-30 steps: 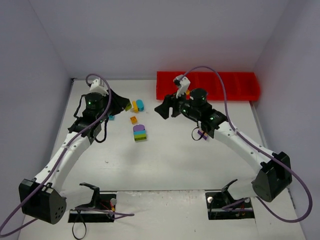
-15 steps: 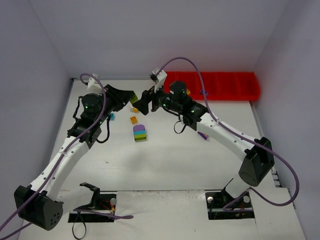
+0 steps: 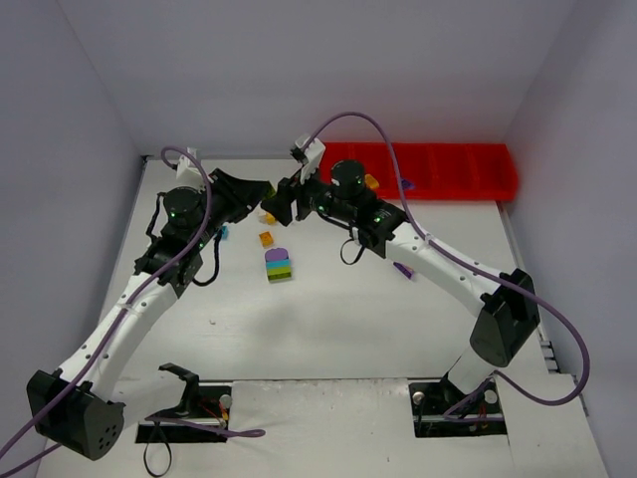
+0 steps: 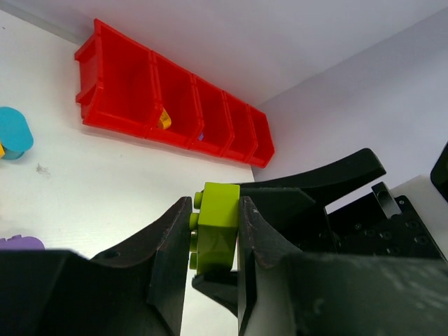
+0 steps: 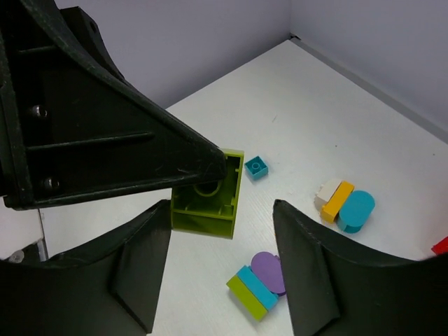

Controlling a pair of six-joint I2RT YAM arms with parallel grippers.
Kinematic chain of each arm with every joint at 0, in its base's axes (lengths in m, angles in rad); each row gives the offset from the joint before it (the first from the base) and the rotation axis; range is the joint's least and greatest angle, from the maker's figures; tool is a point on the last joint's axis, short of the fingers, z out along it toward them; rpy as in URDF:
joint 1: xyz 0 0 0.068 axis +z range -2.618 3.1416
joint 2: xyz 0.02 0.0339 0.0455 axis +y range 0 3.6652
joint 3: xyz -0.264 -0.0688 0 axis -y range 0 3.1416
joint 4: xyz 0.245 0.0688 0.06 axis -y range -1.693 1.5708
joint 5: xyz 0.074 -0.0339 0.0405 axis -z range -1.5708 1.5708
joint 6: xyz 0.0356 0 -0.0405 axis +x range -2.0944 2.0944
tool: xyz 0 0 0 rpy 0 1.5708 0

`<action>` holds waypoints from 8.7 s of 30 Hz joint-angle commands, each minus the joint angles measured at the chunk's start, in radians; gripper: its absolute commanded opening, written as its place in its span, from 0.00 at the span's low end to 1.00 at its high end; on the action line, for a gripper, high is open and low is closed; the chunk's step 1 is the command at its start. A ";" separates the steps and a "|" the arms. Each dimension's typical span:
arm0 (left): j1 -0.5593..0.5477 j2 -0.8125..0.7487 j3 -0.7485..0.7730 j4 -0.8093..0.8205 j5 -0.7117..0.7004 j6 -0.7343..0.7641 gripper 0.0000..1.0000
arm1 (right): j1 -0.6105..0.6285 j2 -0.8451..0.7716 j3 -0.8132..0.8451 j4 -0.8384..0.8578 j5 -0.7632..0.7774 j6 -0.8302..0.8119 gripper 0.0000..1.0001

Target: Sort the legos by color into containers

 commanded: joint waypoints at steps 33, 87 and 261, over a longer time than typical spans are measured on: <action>0.015 -0.127 0.022 -0.521 -0.392 0.396 0.84 | -0.741 0.184 0.054 -0.053 0.325 -0.115 0.01; 0.294 0.906 0.439 -0.374 -0.180 0.727 0.52 | -0.677 -0.172 -0.218 -0.082 -0.008 0.146 0.64; -0.200 -0.025 -0.104 0.104 -0.105 0.774 0.83 | -0.491 0.151 0.082 -0.139 0.291 -0.044 0.00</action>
